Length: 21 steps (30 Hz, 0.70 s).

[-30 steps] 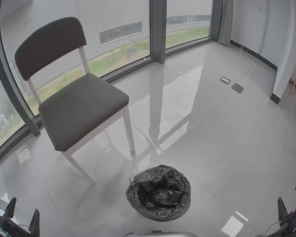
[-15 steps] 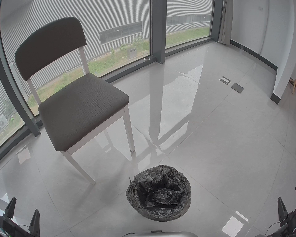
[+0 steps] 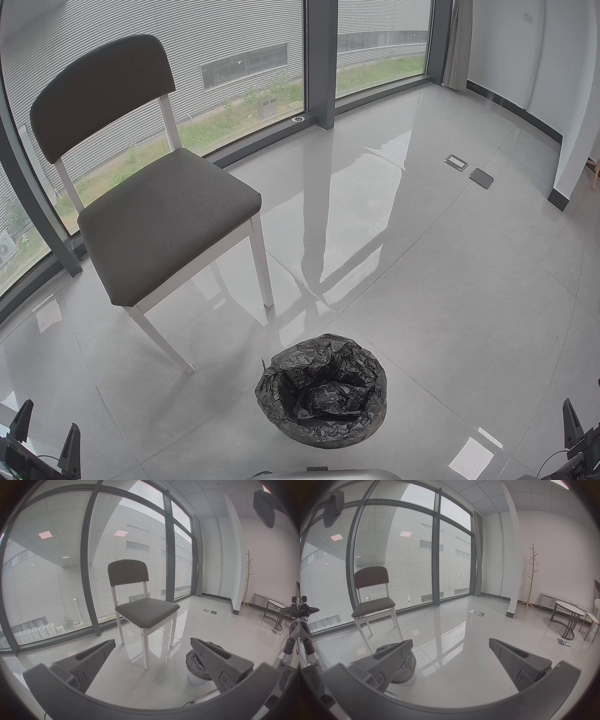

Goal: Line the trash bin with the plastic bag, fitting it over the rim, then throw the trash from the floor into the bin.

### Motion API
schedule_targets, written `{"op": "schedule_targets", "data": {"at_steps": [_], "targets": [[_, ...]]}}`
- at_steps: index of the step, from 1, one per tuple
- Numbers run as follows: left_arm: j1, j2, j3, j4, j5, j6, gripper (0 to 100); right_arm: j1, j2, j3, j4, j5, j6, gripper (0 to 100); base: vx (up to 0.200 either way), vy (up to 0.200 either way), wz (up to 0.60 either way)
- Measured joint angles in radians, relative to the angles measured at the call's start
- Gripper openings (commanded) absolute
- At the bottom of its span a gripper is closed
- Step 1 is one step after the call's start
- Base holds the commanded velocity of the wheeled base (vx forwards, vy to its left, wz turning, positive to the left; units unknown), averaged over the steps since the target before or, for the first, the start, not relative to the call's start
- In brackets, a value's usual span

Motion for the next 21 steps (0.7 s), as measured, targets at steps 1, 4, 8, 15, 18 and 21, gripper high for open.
{"op": "schedule_targets", "data": {"at_steps": [1, 4, 8, 15, 18, 21], "targets": [[0.000, 0.000, 0.000, 0.000, 0.000, 0.000, 100, 0.000, 0.000, 0.000, 0.000, 0.000, 0.000, 100, 0.000, 0.000, 0.00], [0.000, 0.000, 0.000, 0.000, 0.000, 0.000, 100, 0.000, 0.000, 0.000, 0.000, 0.000, 0.000, 100, 0.000, 0.000, 0.00], [0.000, 0.000, 0.000, 0.000, 0.000, 0.000, 100, 0.000, 0.000, 0.000, 0.000, 0.000, 0.000, 100, 0.000, 0.000, 0.00], [0.000, 0.000, 0.000, 0.000, 0.000, 0.000, 100, 0.000, 0.000, 0.000, 0.000, 0.001, -0.001, 100, 0.000, 0.000, 0.00], [0.000, 0.000, 0.000, 0.000, 0.000, 0.000, 100, 0.000, 0.000, 0.000, 0.000, 0.002, -0.002, 100, 0.000, 0.000, 0.00], [0.000, 0.000, 0.000, 0.000, 0.000, 0.000, 100, 0.000, 0.000, 0.000, 0.000, 0.004, 0.000, 100, 0.000, 0.000, 0.00]]}}
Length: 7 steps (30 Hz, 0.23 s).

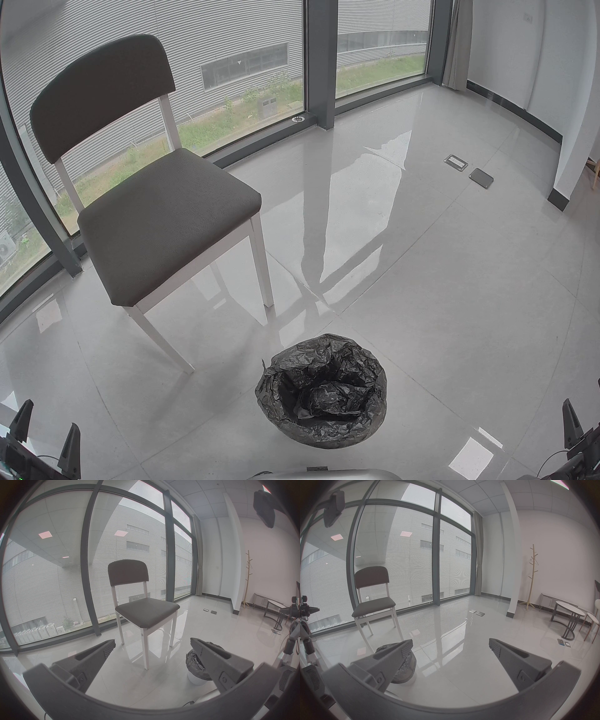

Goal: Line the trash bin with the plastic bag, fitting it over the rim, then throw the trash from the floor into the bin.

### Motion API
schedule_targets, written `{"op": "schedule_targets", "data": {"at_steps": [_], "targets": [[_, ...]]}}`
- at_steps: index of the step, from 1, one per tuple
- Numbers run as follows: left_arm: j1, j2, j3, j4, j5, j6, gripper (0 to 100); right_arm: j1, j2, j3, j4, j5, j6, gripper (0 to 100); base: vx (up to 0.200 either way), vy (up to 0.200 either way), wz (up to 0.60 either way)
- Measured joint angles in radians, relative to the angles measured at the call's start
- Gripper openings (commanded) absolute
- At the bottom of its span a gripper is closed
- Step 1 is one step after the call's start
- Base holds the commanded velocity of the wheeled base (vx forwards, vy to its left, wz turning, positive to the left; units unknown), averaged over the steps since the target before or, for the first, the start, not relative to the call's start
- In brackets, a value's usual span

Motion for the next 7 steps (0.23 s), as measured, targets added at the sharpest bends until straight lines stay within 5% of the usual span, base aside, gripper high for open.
{"op": "schedule_targets", "data": {"at_steps": [7], "targets": [[0.000, 0.000, 0.000, 0.000, 0.000, 0.000, 100, 0.000, 0.000, 0.000, 0.000, 0.004, -0.002, 100, 0.000, 0.000, 0.00]]}}
